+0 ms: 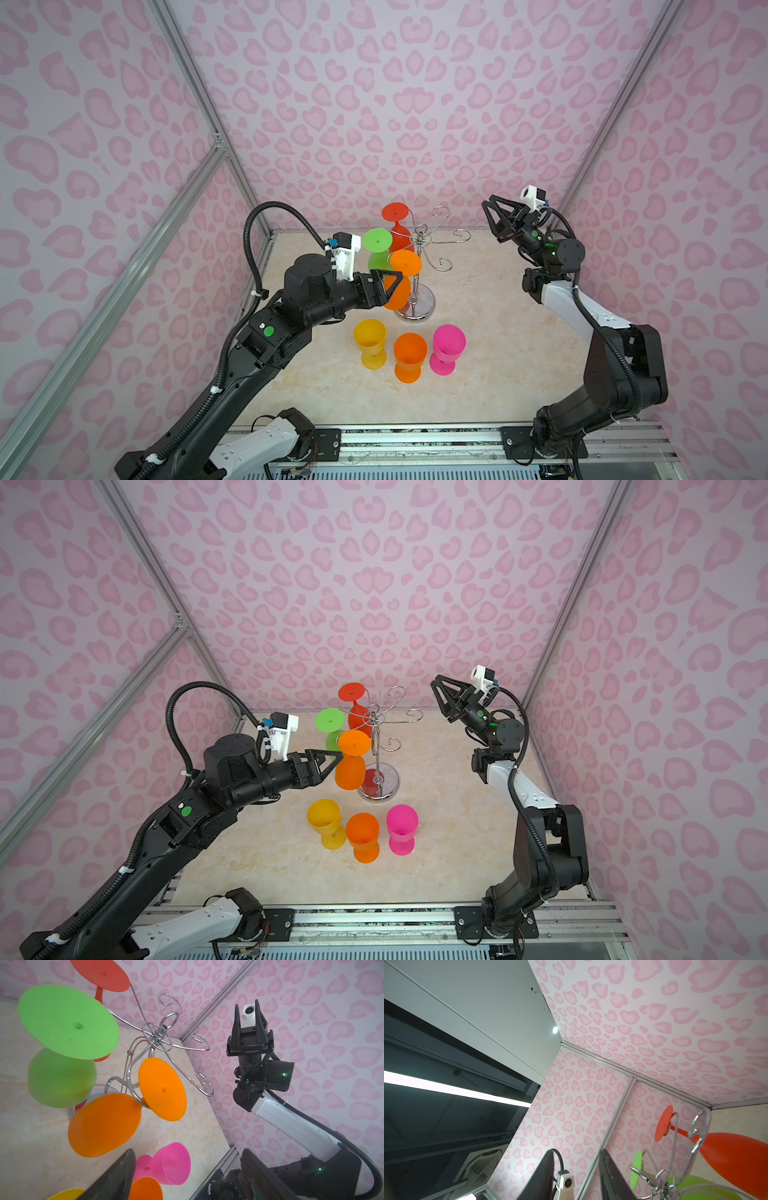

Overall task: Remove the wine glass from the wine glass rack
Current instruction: 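Set the yellow glass upright beside the orange glass and open the left gripper, then raise the left gripper to the orange glass's base on the rack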

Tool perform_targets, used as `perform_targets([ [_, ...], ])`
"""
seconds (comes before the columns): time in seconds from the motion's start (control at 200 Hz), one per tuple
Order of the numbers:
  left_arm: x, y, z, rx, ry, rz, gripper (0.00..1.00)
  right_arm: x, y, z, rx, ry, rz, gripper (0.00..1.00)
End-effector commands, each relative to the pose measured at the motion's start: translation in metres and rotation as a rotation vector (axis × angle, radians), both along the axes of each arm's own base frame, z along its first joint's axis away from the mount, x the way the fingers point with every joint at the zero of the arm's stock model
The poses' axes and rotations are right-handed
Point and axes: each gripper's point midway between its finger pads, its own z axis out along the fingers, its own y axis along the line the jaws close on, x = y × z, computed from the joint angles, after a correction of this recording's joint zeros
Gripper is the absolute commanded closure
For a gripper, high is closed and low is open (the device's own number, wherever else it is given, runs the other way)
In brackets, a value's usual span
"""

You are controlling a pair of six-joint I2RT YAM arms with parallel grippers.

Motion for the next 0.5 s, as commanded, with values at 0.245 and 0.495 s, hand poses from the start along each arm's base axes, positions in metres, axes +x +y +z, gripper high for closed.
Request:
perform_targets([
  [0.245,0.019,-0.014,0.020,-0.161,0.011,-0.062,0.22,-0.007,-0.002,0.003,0.002,-0.036,0.006,0.63],
  [0.495,0.026,-0.022,0.014,-0.155,0.035,-0.082,0.25,-0.008,-0.005,0.002,0.004,-0.034,0.001,0.63],
])
